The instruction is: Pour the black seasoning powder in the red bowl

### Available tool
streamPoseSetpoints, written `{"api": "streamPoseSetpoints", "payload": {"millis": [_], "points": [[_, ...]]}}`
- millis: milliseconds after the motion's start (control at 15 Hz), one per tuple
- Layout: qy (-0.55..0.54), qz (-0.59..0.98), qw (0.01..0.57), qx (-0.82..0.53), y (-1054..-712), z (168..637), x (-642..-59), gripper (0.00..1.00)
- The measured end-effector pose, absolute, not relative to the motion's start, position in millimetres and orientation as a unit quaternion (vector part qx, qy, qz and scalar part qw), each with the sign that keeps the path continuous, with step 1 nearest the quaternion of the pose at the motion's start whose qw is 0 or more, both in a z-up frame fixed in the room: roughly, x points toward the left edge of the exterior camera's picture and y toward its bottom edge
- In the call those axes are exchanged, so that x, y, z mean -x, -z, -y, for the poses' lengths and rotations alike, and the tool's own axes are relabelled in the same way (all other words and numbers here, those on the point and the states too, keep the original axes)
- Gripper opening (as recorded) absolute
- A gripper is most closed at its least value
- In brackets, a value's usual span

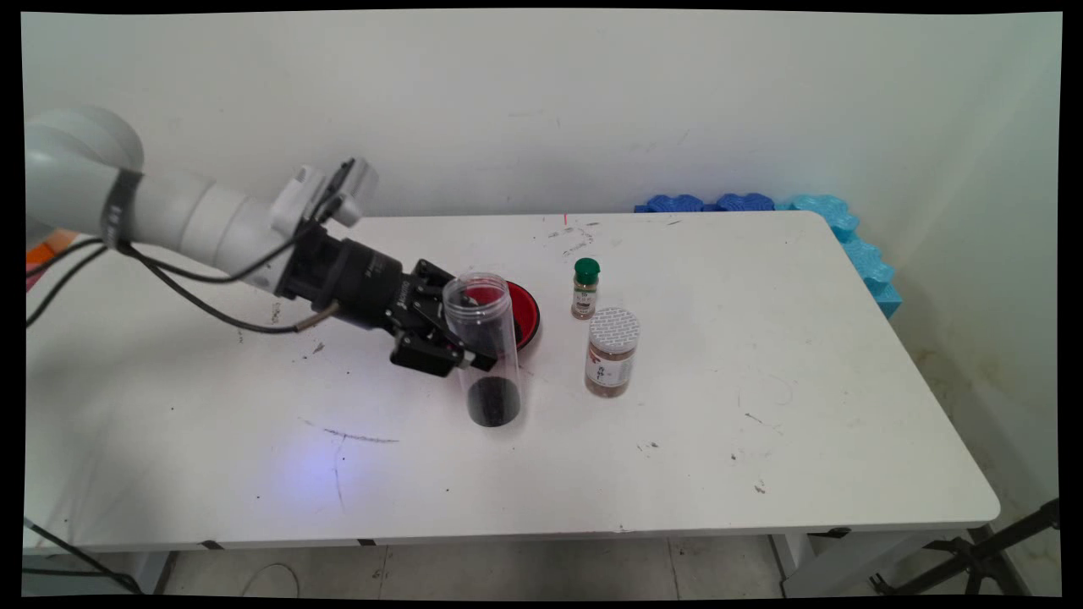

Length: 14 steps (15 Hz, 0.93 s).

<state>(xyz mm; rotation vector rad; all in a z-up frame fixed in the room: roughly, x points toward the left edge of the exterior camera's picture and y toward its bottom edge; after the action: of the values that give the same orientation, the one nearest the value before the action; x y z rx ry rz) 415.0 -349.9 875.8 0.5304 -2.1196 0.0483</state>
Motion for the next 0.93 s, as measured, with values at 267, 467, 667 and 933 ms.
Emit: {"api": "streamPoseSetpoints", "payload": {"millis": [267,467,667,933], "points": [[-0.006,0.854,0.463,-0.238,-893.2,353.7,-421.1,0.00],[0.010,0.836,0.467,-0.287,-908.7,362.1,-426.8,0.00],[0.017,0.824,0.462,-0.327,-916.9,367.3,-432.3,0.00],[0.034,0.807,0.449,-0.381,-922.3,370.9,-439.7,0.00]]}}
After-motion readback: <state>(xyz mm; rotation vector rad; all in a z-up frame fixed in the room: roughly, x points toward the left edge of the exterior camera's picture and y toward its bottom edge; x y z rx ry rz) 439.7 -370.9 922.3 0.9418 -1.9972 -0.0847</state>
